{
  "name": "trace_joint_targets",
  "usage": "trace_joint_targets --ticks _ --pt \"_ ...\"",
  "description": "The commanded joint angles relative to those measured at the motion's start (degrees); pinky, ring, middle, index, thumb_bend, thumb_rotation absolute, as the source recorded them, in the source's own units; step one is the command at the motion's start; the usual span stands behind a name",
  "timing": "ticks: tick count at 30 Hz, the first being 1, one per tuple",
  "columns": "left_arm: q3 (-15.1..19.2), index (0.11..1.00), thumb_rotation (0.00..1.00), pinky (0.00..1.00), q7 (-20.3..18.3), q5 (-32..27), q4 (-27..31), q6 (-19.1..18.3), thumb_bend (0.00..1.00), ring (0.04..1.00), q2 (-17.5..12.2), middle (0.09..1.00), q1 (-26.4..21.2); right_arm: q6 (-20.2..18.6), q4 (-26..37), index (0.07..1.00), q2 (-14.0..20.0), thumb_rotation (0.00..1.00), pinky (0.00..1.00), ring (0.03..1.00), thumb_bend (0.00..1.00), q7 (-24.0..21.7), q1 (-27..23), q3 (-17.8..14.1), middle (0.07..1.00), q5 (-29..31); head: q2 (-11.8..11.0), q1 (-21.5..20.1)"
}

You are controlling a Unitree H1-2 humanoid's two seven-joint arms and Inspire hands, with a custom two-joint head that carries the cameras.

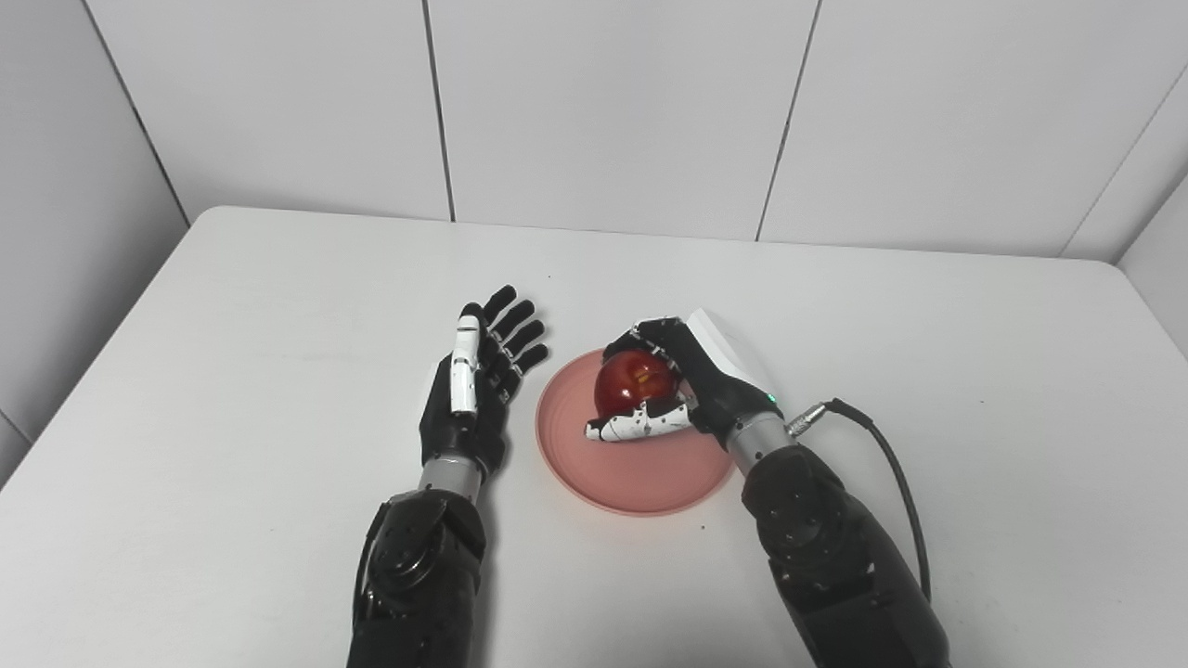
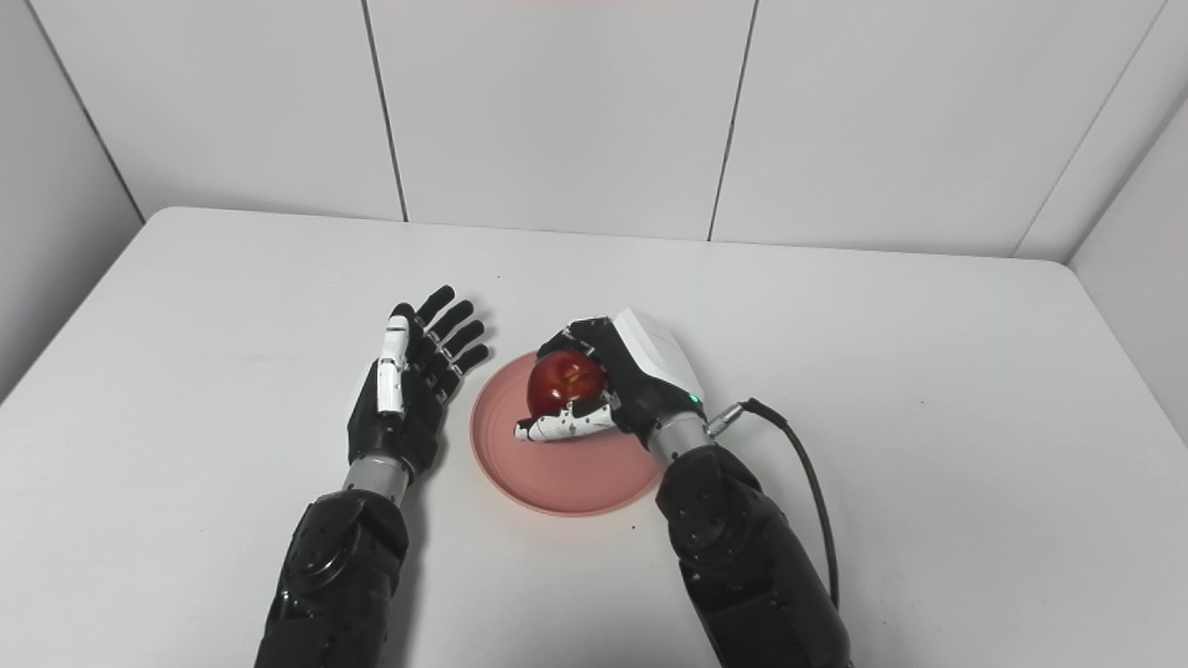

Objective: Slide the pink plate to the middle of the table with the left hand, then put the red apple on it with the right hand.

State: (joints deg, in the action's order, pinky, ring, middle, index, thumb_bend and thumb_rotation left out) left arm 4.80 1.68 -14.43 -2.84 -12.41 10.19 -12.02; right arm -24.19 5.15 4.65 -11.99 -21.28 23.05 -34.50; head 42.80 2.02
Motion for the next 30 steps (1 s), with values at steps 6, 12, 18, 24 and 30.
trace_joint_targets --ticks 6,12,18,24,30 --pt "0.04 0.83 1.0 0.82 1.11 -0.01 -0.05 -0.52 0.35 0.842 1.08 0.852 -0.57 3.47 1.15 0.487 -0.35 0.13 0.31 0.397 0.52 1.3 -0.93 1.01 0.472 -0.66 0.36 0.08" --pt "-0.01 0.832 1.0 0.82 1.25 0.07 0.08 -0.84 0.35 0.843 1.12 0.854 -0.61 4.24 0.88 0.487 -0.27 0.13 0.31 0.395 0.52 1.47 -0.5 1.56 0.473 -0.9 0.52 0.03" --pt "-0.06 0.83 1.0 0.82 1.6 0.14 0.36 -1.36 0.35 0.841 1.19 0.852 -0.58 3.99 0.23 0.486 0.02 0.13 0.3 0.391 0.52 1.19 -0.34 1.83 0.471 -1.19 0.62 -0.04" --pt "-0.17 0.827 1.0 0.82 1.72 0.07 0.24 -1.29 0.35 0.84 1.14 0.85 -0.62 3.38 -0.04 0.487 -0.14 0.14 0.28 0.377 0.52 1.69 -0.08 1.7 0.469 -1.69 0.71 -0.07" --pt "-0.17 0.829 1.0 0.82 1.73 -0.12 0.42 -1.37 0.35 0.84 1.23 0.851 -0.52 3.22 -0.15 0.488 0.03 0.14 0.29 0.386 0.52 1.76 0.08 1.7 0.483 -1.99 0.78 -0.1"
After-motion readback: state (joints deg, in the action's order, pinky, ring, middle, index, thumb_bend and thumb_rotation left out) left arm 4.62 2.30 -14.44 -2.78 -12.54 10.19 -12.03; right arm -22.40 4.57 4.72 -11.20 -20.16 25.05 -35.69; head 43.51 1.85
